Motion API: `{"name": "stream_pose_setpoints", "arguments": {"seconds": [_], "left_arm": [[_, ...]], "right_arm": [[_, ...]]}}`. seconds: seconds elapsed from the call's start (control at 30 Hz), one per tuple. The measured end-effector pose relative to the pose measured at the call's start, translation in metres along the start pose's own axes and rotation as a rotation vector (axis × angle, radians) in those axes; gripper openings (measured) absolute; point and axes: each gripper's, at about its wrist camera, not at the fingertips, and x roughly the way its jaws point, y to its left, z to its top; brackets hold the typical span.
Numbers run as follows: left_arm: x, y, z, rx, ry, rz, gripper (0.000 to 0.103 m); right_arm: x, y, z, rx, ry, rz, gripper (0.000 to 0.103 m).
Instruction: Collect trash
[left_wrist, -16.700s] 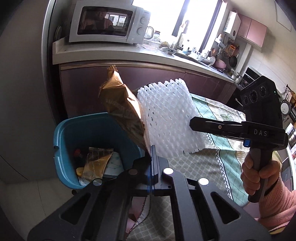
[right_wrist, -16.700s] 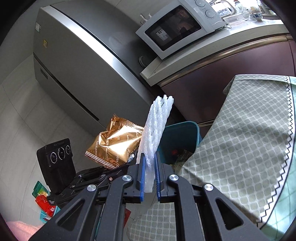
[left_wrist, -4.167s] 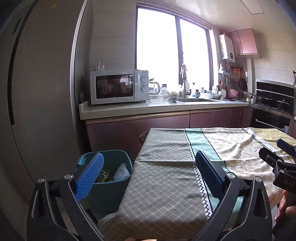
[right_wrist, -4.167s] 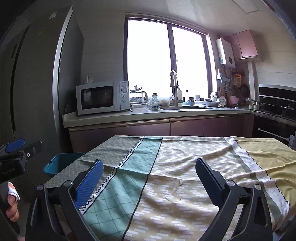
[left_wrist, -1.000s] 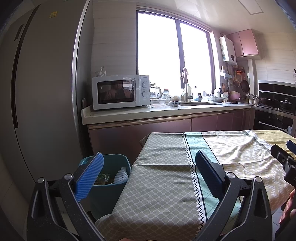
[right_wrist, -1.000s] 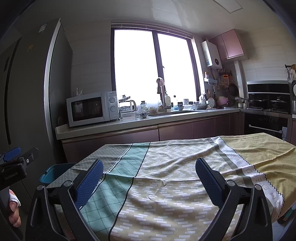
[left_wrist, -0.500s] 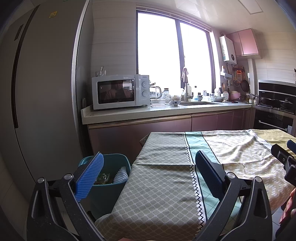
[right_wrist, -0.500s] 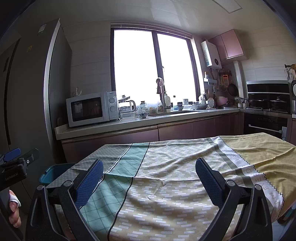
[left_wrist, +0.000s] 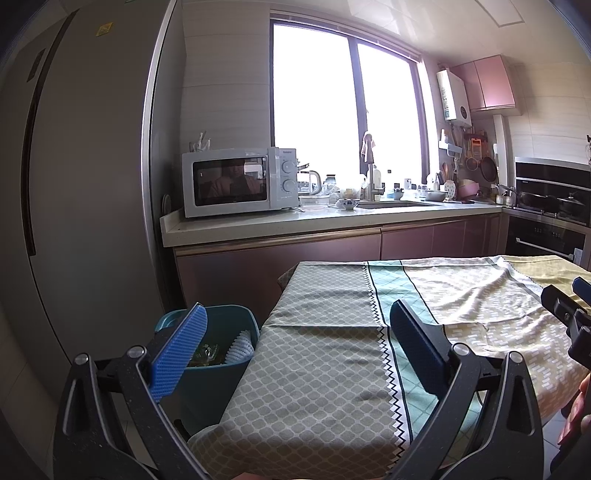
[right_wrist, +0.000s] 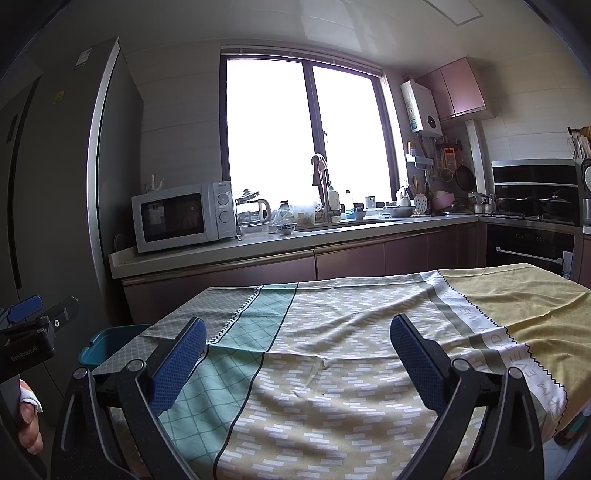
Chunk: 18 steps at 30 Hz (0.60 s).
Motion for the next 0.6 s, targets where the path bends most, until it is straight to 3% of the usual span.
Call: {"name": "stream_pose_setpoints", "arguments": {"seconds": [0.6], "left_arm": [[0.0018,-0.0003,-0.0031,0.002,0.004,-0.001,0.098]], "right_arm": [[-0.0017,-0.0009,-0.0001,0.003,0.002,-0.005,0.096]]}}
